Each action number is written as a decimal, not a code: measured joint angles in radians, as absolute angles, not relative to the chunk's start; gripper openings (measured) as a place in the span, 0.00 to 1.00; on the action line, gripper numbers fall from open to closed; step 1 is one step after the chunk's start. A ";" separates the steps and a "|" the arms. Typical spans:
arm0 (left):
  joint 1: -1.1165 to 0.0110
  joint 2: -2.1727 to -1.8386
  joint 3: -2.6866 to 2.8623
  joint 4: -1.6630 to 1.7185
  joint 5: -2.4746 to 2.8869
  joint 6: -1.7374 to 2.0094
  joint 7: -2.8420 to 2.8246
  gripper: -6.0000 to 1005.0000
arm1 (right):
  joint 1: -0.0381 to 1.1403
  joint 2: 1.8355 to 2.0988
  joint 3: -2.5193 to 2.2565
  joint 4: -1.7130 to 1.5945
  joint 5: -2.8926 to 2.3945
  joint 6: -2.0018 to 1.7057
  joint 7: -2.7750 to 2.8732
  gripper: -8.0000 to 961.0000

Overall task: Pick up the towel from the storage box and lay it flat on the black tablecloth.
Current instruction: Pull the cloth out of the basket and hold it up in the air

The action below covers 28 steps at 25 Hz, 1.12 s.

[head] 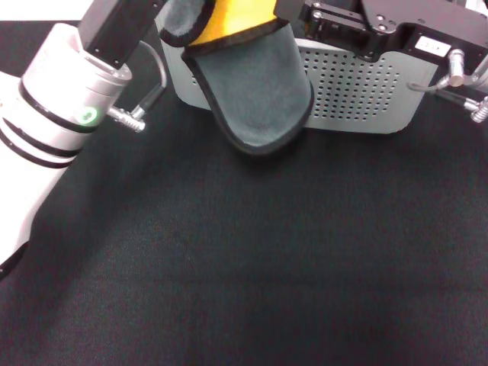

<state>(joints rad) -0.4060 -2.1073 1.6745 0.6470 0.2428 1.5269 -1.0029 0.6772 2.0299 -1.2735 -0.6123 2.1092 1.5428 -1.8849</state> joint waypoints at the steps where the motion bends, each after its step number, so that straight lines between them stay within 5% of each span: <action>1: -0.413 -2.108 1.680 0.640 0.239 1.527 -1.002 0.01 | 0.681 2.030 -1.280 -0.605 2.115 1.541 -1.885 0.67; 18: -0.424 -2.108 1.731 0.632 0.189 1.526 -1.001 0.01 | 0.684 2.029 -1.301 -0.540 2.157 1.513 -1.876 0.40; 21: -0.426 -2.108 1.735 0.631 0.187 1.526 -1.001 0.02 | 0.689 2.029 -1.310 -0.540 2.158 1.513 -1.875 0.24; 28: -0.417 -2.107 1.747 0.629 0.187 1.526 -1.000 0.02 | 0.686 2.029 -1.350 -0.572 2.157 1.521 -1.878 0.07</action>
<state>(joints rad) -0.4174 -2.1072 1.7468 0.6286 0.1870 1.5258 -1.0002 0.6856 2.0289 -1.3502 -0.5722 2.1574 1.5208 -1.8784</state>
